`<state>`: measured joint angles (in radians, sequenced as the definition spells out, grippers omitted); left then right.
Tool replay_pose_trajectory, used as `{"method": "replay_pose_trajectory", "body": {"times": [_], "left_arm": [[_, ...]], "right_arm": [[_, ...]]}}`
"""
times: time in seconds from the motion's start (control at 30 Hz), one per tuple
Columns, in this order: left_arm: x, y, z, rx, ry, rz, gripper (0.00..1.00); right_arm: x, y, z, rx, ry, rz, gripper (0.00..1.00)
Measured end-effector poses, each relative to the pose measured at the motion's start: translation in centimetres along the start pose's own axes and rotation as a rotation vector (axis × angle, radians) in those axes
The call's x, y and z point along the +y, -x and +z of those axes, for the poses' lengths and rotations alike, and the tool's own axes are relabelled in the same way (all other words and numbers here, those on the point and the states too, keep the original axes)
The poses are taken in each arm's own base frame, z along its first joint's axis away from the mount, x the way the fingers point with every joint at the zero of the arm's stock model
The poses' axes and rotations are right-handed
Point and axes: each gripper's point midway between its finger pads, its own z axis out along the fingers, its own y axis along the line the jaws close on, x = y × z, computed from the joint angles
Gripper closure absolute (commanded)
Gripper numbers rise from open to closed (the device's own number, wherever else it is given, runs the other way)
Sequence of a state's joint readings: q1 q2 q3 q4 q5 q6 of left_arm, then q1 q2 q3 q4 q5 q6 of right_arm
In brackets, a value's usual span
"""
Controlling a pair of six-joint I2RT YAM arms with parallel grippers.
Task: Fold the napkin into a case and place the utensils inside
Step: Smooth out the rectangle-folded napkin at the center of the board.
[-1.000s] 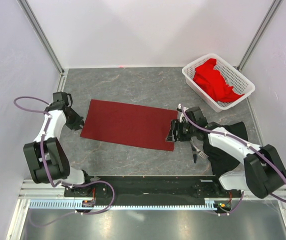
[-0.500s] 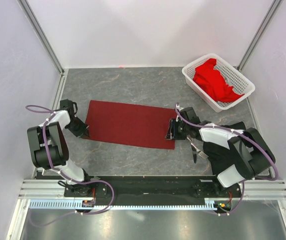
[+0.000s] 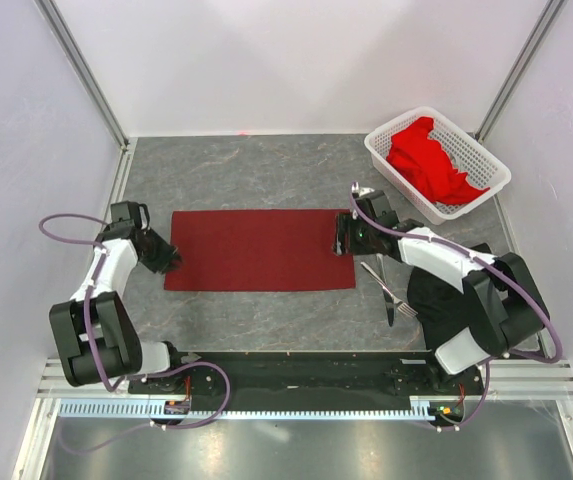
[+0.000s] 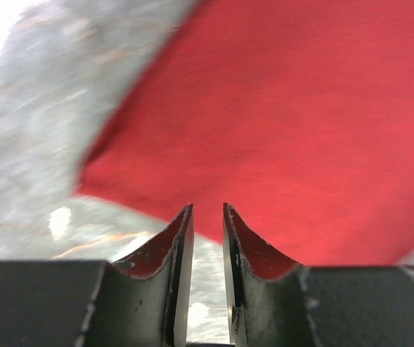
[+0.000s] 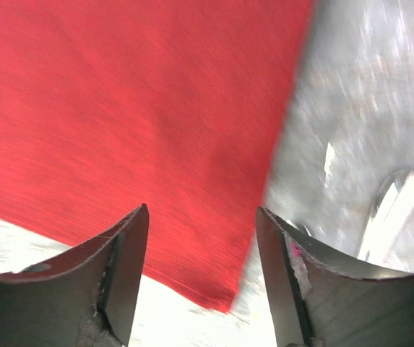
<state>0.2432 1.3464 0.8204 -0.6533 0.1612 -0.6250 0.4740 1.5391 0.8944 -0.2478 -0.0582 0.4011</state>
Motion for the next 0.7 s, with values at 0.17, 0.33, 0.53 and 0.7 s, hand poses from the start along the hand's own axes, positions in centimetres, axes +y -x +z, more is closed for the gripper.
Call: {"method": "replay_pose_trajectory", "body": {"times": [0.17,0.33,0.53,0.7], "left_arm": [[-5.1,1.9,0.1,-0.012,-0.206,0.041,0.75],[-8.4,5.5,2.8,0.011,-0.265,0.043,0.79],[-11.2,9.5,4.7,0.011,-0.314,0.044,0.80],[-11.5,11.1,5.5,0.011,-0.314,0.030,0.80]], "right_arm": [[3.7,6.0,0.7,-0.107,0.105,0.037,0.30],[6.4,11.4,3.1,-0.176,0.201,0.087,0.38],[5.3,13.6,4.8,-0.181,0.244,0.143,0.41],[3.5,13.4,6.8,-0.160,0.252,0.188,0.44]]}}
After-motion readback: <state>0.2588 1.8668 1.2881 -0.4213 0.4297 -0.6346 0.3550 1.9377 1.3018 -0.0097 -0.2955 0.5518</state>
